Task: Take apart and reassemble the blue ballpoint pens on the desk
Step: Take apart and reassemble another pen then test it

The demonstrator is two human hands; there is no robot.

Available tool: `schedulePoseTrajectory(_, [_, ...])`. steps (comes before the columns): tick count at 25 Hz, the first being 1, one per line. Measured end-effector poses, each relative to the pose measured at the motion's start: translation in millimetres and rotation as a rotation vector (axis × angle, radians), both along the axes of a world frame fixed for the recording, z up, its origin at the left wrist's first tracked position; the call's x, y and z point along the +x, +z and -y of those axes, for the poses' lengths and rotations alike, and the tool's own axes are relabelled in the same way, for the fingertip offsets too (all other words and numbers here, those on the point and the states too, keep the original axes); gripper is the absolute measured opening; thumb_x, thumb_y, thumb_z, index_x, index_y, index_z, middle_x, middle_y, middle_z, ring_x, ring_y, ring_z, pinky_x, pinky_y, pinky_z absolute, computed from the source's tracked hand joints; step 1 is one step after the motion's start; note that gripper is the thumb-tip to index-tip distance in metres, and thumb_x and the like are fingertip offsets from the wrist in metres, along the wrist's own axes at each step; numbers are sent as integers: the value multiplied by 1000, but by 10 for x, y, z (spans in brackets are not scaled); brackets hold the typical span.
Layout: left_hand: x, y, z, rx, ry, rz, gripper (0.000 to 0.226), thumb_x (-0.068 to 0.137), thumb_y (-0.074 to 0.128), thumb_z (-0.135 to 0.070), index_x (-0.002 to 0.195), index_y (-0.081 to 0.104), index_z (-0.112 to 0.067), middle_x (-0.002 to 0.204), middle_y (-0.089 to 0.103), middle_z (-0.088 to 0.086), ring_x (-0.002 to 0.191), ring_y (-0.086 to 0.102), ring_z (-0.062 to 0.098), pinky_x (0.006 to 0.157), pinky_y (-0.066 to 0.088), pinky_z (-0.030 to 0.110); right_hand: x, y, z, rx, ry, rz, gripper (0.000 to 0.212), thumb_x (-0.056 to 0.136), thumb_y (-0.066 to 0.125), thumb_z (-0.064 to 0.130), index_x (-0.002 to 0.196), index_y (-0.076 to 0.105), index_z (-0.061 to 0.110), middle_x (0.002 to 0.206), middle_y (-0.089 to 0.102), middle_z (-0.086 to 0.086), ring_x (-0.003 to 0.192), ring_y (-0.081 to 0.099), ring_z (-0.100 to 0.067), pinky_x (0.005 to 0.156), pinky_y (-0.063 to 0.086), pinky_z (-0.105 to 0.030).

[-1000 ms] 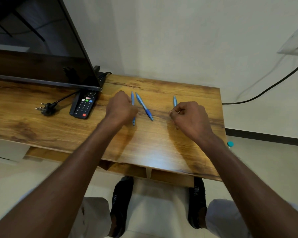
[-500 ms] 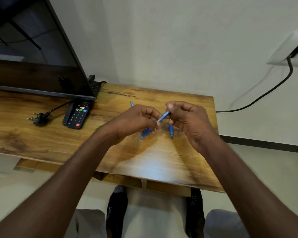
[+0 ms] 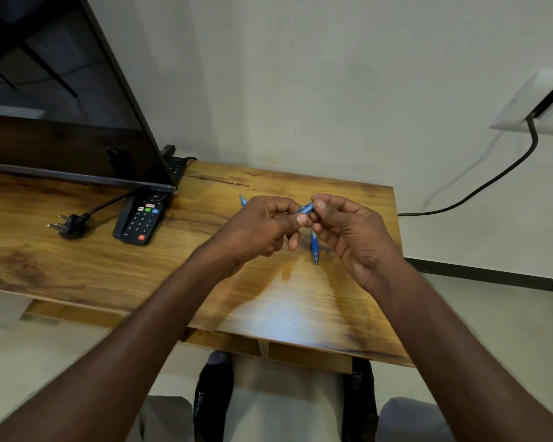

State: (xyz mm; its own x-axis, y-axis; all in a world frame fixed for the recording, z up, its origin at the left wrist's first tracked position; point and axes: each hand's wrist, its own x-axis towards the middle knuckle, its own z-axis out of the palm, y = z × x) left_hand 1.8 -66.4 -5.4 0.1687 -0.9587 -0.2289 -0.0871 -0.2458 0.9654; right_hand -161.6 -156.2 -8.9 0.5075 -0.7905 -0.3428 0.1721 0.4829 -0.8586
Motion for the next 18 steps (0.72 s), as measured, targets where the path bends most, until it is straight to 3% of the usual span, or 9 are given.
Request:
schedulePoseTrajectory(7, [46, 5, -10, 4, -25, -25, 24, 108, 58, -18, 114, 73, 0, 68, 62, 10, 48, 31, 12, 48, 24, 24, -10, 29, -24, 19, 6, 20, 14, 93, 71, 3, 106, 75, 2, 85, 75, -12, 76, 76, -16, 74, 63, -20])
schedulePoseTrajectory(14, [52, -19, -33, 55, -81, -74, 25, 108, 56, -18, 119, 76, -7, 75, 68, 16, 46, 28, 13, 49, 23, 27, -52, 40, 4, -27, -25, -96, 11, 99, 68, 7, 108, 75, 5, 87, 79, -13, 82, 80, -22, 72, 64, -23])
schedulePoseTrajectory(18, [88, -10, -48, 9, -67, -81, 25, 108, 56, -20, 118, 76, -9, 81, 72, 17, 49, 40, 15, 53, 33, 28, -66, 64, 37, 36, -15, -4, 14, 102, 66, 10, 115, 70, 5, 99, 81, -12, 90, 79, -21, 71, 63, -24])
